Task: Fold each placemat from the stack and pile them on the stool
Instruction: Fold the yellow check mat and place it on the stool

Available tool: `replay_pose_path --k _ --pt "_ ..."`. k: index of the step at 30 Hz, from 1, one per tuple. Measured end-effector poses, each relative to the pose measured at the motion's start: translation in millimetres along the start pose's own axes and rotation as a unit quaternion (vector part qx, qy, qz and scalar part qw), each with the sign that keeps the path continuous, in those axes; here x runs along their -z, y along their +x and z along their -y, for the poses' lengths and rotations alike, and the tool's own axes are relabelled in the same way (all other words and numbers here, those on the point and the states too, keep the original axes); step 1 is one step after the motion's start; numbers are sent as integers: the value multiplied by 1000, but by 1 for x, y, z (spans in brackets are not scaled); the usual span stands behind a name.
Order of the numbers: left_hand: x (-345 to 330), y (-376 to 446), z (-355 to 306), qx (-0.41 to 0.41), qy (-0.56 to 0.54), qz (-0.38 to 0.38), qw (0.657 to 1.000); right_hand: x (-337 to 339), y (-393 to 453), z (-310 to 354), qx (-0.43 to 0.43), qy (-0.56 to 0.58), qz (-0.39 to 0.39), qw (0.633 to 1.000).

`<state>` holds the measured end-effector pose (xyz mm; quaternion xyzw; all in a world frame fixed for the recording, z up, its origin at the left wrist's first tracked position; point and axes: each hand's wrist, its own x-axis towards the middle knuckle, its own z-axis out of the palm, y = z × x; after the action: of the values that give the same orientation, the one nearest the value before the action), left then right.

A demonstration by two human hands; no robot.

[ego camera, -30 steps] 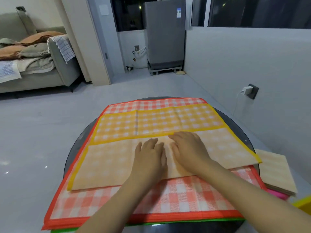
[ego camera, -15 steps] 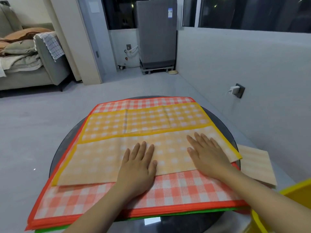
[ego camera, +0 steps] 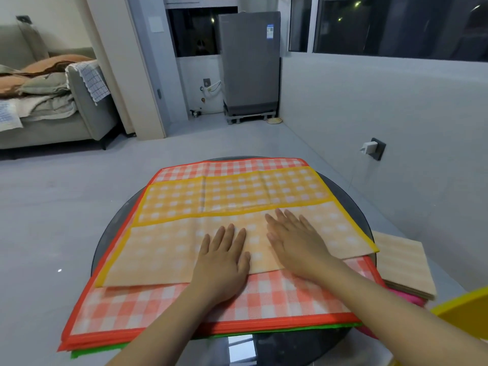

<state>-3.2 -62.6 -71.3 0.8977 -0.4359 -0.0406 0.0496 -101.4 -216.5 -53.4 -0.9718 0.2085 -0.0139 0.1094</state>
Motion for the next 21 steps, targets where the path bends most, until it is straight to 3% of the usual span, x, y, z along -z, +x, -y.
replay_pose_path --k 6,15,21 --pt "1 2 15 -7 -14 -7 1000 -21 12 18 24 -18 27 999" --pt "10 -28 112 102 -11 -27 994 -23 10 18 26 -19 20 999" --pt "12 -34 125 115 -8 -13 993 -22 10 20 22 -23 24 999"
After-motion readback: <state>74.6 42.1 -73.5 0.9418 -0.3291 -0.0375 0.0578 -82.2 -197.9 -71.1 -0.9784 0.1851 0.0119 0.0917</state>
